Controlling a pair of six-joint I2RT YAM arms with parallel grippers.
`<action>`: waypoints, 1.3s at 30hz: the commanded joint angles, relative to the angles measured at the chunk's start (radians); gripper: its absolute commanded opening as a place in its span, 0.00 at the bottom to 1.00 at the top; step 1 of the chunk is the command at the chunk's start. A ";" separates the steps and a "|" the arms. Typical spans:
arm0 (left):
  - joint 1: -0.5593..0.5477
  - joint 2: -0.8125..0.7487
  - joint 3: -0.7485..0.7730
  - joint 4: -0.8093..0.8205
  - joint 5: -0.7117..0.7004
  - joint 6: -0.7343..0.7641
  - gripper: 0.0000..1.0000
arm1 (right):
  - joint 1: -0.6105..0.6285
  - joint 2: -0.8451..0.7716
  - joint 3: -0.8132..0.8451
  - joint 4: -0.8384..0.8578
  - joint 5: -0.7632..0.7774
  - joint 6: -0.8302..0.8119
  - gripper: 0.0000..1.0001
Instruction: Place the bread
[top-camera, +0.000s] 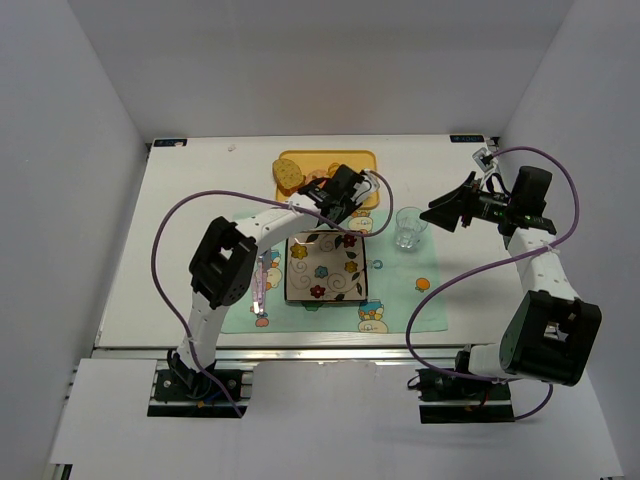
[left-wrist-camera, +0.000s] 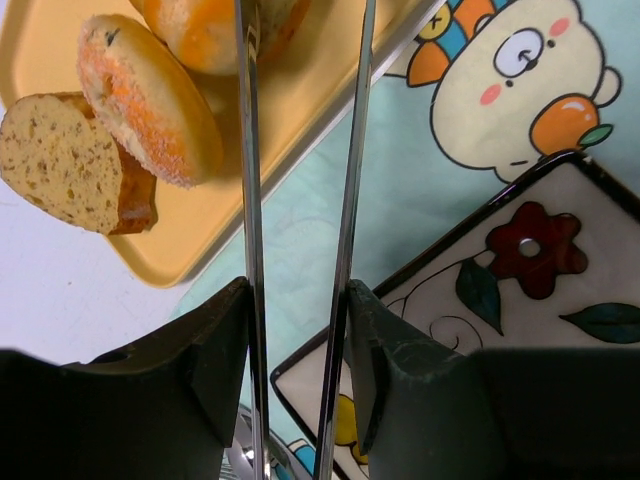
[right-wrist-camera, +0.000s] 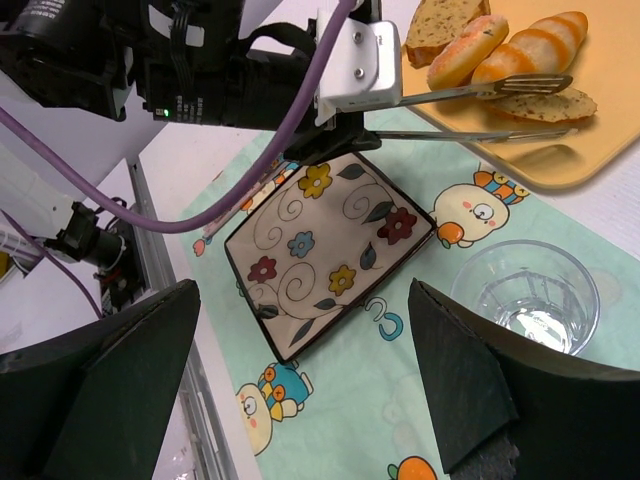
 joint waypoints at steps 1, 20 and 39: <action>-0.007 -0.015 -0.012 0.018 -0.063 0.008 0.51 | -0.007 0.007 0.043 0.001 -0.031 -0.002 0.89; -0.016 -0.110 0.086 0.030 -0.061 -0.131 0.21 | -0.007 -0.004 0.033 0.004 -0.041 0.005 0.89; 0.012 -0.440 -0.126 0.079 0.090 -0.436 0.17 | -0.004 -0.007 0.052 -0.079 -0.041 -0.062 0.89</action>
